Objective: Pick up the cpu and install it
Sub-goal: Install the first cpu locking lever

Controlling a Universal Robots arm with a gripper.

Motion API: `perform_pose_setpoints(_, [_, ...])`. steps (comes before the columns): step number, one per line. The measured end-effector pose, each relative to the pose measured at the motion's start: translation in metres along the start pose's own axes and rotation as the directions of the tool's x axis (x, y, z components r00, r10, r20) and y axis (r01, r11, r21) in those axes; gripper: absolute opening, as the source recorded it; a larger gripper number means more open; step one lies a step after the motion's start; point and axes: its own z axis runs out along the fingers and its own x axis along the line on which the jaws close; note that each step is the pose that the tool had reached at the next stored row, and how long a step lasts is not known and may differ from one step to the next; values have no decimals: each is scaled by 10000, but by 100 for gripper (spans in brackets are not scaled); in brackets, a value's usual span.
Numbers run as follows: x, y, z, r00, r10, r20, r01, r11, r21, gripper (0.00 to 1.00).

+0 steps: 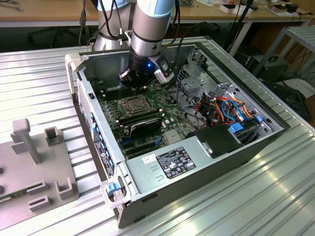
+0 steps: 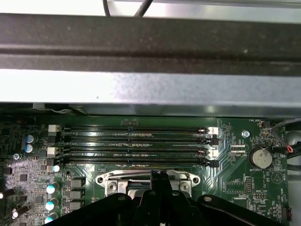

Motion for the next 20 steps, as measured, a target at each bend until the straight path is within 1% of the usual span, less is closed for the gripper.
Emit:
perform_pose_setpoints(4, [-1,1,-37,10000,-1,0,1,10000,4,11])
perform_pose_setpoints(11, [-2,-24,-70,10000,-2,0,2,10000,59,11])
perform_pose_setpoints(16, [-1,-65,-79,10000,-3,-1,3,9999,128,11])
perform_pose_setpoints(18, [-1,-97,-82,10000,-4,-2,4,9999,158,11])
perform_pose_setpoints(20, [-1,-103,-82,10000,-3,-1,3,9999,161,11])
